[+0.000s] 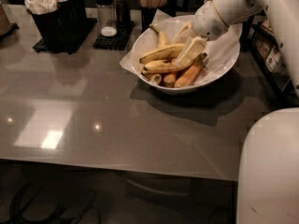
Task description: Pick banana from white bowl
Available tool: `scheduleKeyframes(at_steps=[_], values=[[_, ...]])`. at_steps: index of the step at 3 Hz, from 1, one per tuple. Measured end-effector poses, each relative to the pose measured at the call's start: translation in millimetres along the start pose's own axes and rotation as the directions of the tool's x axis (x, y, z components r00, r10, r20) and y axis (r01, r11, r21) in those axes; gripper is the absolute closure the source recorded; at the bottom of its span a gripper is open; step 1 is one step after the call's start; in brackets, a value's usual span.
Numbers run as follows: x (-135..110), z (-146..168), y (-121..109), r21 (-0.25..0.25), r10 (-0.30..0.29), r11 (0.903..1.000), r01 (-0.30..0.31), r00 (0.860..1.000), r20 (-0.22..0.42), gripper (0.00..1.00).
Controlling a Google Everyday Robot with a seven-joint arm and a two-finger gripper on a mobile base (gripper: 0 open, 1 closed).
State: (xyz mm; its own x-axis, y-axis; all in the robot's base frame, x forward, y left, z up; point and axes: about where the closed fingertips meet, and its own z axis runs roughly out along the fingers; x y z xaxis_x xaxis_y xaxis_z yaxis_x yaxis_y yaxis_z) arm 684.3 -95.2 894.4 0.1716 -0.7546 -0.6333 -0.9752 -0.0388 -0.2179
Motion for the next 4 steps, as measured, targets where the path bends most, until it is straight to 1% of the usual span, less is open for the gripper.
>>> scheduleKeyframes(at_steps=[1, 2, 4], values=[[-20.5, -8.5, -0.4, 0.033, -0.048, 0.9983, 0.047, 0.998, 0.032, 1.00], [-45.7, -28.9, 2.2, 0.117, -0.115, 0.9877, 0.104, 0.989, 0.091, 1.00], [-47.1, -24.9, -0.1, 0.120, -0.116, 0.9873, 0.105, 0.989, 0.095, 1.00]])
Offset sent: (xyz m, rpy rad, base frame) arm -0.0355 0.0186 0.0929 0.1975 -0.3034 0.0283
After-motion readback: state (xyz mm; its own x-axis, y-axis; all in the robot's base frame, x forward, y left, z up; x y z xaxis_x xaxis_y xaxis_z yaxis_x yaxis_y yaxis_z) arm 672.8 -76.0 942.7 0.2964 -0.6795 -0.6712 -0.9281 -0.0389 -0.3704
